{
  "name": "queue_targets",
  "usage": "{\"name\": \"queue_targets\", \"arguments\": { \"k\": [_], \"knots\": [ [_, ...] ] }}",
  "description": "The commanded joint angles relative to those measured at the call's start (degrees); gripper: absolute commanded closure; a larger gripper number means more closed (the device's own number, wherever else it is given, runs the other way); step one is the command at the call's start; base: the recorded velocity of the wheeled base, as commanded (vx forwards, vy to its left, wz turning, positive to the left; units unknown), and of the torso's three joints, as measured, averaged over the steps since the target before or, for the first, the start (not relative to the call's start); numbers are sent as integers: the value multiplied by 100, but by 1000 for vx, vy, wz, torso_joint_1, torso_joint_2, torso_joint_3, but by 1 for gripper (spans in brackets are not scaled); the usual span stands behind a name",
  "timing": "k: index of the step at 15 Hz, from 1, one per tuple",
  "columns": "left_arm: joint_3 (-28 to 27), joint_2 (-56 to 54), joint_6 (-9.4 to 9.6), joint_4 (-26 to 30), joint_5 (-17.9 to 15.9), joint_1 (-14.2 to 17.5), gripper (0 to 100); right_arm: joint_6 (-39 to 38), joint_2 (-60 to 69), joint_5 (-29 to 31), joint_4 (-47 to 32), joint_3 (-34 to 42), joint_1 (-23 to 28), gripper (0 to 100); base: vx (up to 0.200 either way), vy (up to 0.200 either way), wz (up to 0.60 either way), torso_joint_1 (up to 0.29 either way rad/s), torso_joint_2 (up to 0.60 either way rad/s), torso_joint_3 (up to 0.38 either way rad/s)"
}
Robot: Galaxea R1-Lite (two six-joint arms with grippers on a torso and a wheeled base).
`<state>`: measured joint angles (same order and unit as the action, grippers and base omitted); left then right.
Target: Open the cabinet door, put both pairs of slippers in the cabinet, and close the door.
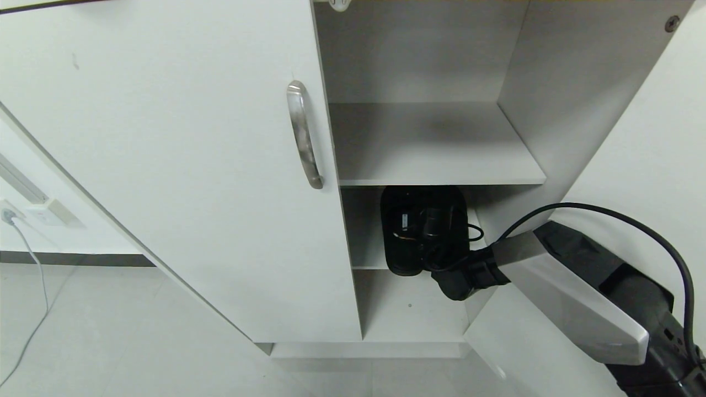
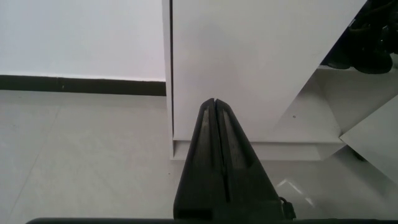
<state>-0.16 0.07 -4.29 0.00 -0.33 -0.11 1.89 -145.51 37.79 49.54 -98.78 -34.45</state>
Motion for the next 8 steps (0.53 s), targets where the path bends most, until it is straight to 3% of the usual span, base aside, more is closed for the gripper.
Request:
{"name": "queue_targets", "arguments": {
  "k": [1, 2, 3, 6, 8],
  "knots": [
    [-2, 1, -2, 0, -2, 2, 100, 4, -22, 0, 3, -1, 0, 100, 0, 0, 0, 0, 0, 0],
    [-2, 1, -2, 0, -2, 2, 100, 4, -39, 0, 3, -1, 0, 100, 0, 0, 0, 0, 0, 0],
    [-2, 1, -2, 0, -2, 11, 100, 4, -39, 0, 3, -1, 0, 0, 0, 0, 0, 0, 0, 0],
    [-2, 1, -2, 0, -2, 2, 100, 4, -4, 9, 64, 140, -9, 0, 0, 0, 0, 0, 0, 0],
    [-2, 1, -2, 0, -2, 2, 100, 4, 365, 9, 196, 773, -97, 0, 0, 0, 0, 0, 0, 0]
  ]
}}
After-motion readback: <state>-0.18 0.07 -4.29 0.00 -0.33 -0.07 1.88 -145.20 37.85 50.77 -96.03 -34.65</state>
